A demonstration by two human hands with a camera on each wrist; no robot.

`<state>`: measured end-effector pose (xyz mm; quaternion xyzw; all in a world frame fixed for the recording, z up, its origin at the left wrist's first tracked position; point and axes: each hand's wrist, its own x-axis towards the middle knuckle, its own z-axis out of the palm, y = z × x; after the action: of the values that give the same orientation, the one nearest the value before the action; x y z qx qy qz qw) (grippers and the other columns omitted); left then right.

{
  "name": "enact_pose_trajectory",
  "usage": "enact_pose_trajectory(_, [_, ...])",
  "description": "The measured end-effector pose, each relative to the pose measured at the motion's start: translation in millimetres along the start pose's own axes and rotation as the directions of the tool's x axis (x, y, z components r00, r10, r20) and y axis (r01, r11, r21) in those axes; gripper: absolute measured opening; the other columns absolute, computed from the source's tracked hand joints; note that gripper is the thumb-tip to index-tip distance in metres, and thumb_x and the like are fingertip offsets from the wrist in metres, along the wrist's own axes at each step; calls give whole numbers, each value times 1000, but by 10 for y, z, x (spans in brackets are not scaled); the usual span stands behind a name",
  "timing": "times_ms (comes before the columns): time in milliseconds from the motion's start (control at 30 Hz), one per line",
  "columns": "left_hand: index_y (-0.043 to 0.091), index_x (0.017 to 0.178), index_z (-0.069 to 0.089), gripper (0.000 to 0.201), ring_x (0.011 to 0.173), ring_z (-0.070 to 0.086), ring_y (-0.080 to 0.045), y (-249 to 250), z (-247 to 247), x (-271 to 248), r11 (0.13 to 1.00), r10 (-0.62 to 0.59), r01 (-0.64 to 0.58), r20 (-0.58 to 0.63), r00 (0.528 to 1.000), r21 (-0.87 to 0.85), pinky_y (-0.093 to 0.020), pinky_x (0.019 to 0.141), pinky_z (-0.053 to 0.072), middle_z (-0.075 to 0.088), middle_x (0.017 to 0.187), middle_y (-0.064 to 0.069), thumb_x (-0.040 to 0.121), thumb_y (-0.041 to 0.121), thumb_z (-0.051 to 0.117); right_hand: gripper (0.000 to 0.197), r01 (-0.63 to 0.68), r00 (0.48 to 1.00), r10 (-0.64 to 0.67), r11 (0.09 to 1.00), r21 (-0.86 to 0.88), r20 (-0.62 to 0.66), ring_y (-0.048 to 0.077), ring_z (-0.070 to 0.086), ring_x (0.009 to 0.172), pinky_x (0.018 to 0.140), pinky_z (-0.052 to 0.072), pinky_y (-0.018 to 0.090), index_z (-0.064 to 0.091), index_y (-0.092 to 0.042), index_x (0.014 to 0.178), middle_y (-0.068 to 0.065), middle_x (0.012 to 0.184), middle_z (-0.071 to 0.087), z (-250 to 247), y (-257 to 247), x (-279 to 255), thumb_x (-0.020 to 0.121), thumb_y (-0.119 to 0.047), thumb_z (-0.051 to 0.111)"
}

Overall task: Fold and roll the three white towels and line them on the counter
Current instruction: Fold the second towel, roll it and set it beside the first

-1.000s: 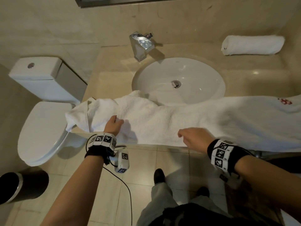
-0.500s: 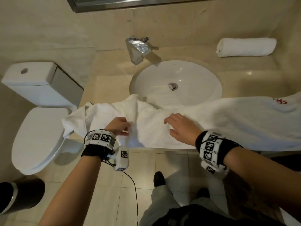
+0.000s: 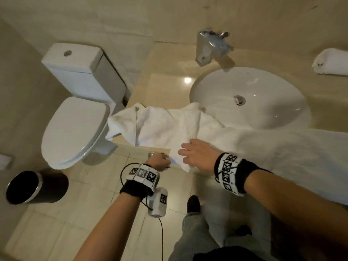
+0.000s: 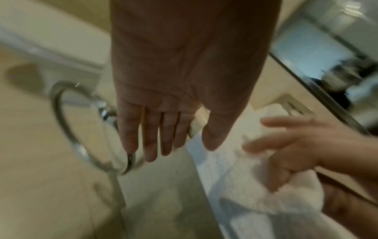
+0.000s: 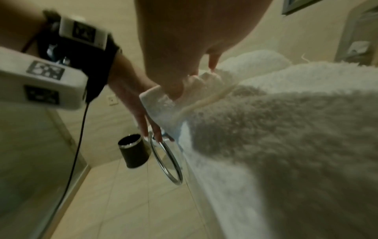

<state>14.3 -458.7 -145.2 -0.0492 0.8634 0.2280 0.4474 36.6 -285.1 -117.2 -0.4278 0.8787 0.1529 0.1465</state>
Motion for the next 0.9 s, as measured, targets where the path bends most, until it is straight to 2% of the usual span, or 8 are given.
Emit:
enact_pose_trajectory(33, [0,116,57,29,90,59,-21,-30,25,14,994,10,-5,47,999,-110,-25,65,43,59,106,-14,94,15,45,18,19,1000,-18,999,42,-10,19,64,99,82,50,31,69,-30,73,-10,90,67,-14,6,37,60,-22,78])
enact_pose_trajectory(100, [10,111,55,20,93,53,-17,-104,78,56,936,-4,39,100,995,-349,-25,70,43,56,105,-7,94,17,48,27,-4,999,-6,977,212,47,18,46,129,113,26,38,66,-26,105,-7,117,64,-91,-16,100,80,-16,62])
enact_pose_trajectory(167, [12,103,55,10,94,55,-16,-119,133,78,835,-2,68,119,993,-545,-25,72,44,58,98,-4,93,13,52,32,-98,991,55,920,379,122,19,42,131,118,10,38,55,-21,122,1,126,59,-146,-2,103,92,-14,45])
enact_pose_trajectory(267, [9,79,55,13,60,64,-5,-156,153,56,706,51,21,81,995,-708,-18,59,51,65,63,1,89,1,55,32,-219,970,122,810,544,210,29,51,116,93,40,37,49,-18,126,12,120,59,-204,40,155,98,-17,33])
enact_pose_trajectory(367, [8,75,57,21,46,63,-4,-205,158,16,635,118,-55,26,993,-771,-16,53,54,64,52,2,83,-11,59,28,-230,967,130,809,540,217,28,57,91,70,37,30,49,-16,120,13,106,62,-239,103,208,100,-24,31])
enact_pose_trajectory(600, [11,91,66,32,59,65,2,-265,174,-57,592,241,-158,-13,970,-790,-13,63,55,70,61,9,77,-18,61,25,-162,986,121,852,498,113,23,59,95,73,38,30,53,-20,116,4,107,64,-295,87,419,98,-31,39])
enact_pose_trajectory(800, [6,91,63,20,61,68,-5,-274,248,-97,526,160,-108,-26,987,-844,-16,62,56,69,78,-4,80,-10,64,26,-101,991,50,878,469,121,25,58,101,73,35,29,58,-21,114,7,107,64,-245,78,468,94,-34,47])
enact_pose_trajectory(900, [9,84,63,19,58,67,-1,-241,273,-167,519,163,-110,-28,986,-848,-14,59,54,71,64,5,81,-10,63,27,-97,990,39,886,454,136,26,58,102,74,33,28,57,-18,116,9,109,64,-239,72,473,95,-32,47])
